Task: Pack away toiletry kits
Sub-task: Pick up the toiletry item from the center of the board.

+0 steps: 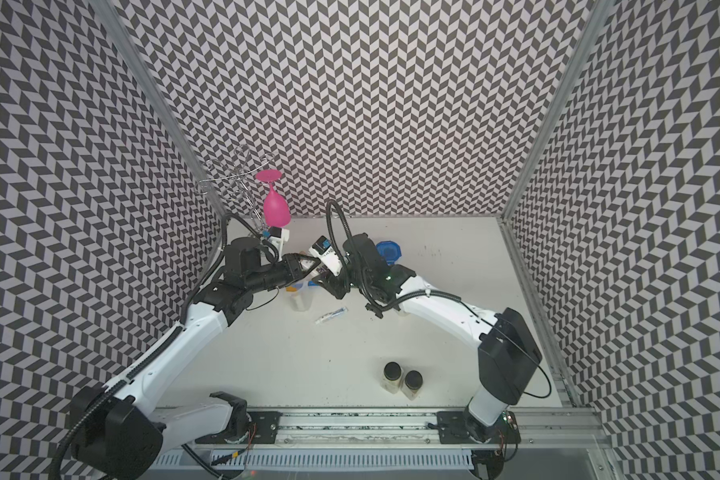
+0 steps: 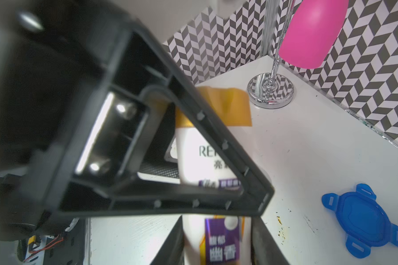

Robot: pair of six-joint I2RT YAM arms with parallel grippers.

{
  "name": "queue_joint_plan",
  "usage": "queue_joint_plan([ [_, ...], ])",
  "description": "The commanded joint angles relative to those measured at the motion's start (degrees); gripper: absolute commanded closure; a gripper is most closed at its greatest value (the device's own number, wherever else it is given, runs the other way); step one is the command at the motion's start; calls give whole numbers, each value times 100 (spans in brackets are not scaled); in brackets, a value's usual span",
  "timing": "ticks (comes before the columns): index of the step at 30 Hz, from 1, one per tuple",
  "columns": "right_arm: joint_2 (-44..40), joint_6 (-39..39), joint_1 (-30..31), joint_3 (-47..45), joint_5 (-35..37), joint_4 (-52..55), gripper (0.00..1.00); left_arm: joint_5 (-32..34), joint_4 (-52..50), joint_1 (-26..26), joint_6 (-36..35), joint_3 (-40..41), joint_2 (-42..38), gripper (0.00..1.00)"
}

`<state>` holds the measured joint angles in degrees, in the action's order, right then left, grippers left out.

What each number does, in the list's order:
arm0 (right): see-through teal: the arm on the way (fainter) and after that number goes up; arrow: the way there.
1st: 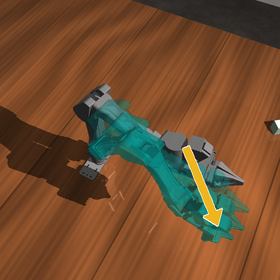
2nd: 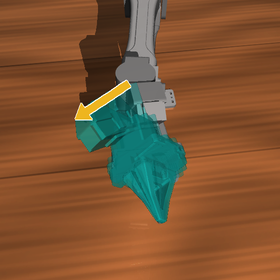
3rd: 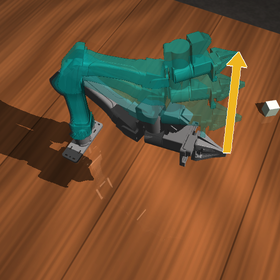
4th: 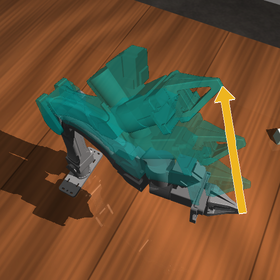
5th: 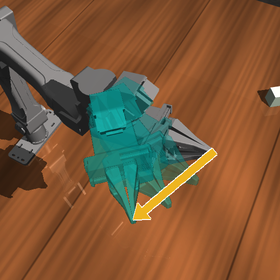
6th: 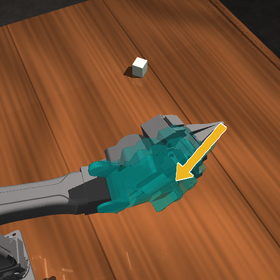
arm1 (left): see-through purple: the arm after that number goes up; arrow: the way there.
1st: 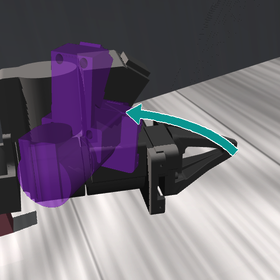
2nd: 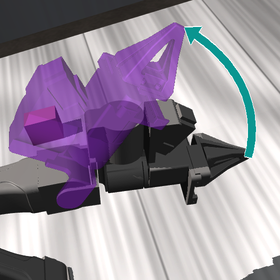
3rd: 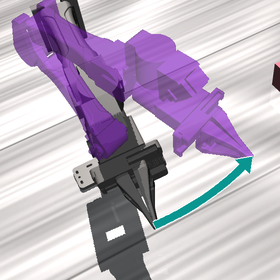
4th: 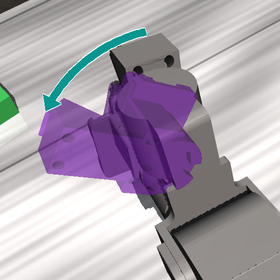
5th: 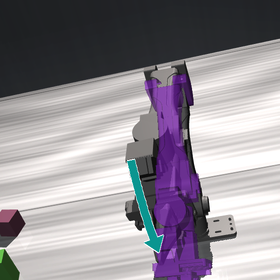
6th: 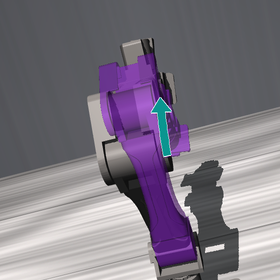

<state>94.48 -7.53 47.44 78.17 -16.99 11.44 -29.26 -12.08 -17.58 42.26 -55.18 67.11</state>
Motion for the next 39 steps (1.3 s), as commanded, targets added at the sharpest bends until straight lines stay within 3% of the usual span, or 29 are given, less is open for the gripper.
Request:
queue_joint_plan([
  [1, -170, -204, 106, 51, 101, -385, 64, 335, -43, 133, -295, 35, -269, 95],
  [2, -196, -167, 108, 38, 154, -363, 52, 424, -175, 248, -464, -13, -318, 100],
  [4, -234, 15, 108, -90, 270, -321, 36, 885, -503, 454, -909, -127, -416, 100],
  [7, -233, 401, 90, -290, 451, -75, 25, 1954, -777, 575, -1513, -199, -508, 100],
  [13, 300, 492, 81, -222, 375, 941, 23, 2977, -297, 486, -2263, -113, -540, 100],
  [18, 566, 322, 81, -521, 397, 758, 22, 3609, -427, 157, -2726, -199, -300, 100],
  [39, 1623, 228, 81, -521, 126, 57, 17, 3963, 410, 33, -2951, 518, 226, 100],
])
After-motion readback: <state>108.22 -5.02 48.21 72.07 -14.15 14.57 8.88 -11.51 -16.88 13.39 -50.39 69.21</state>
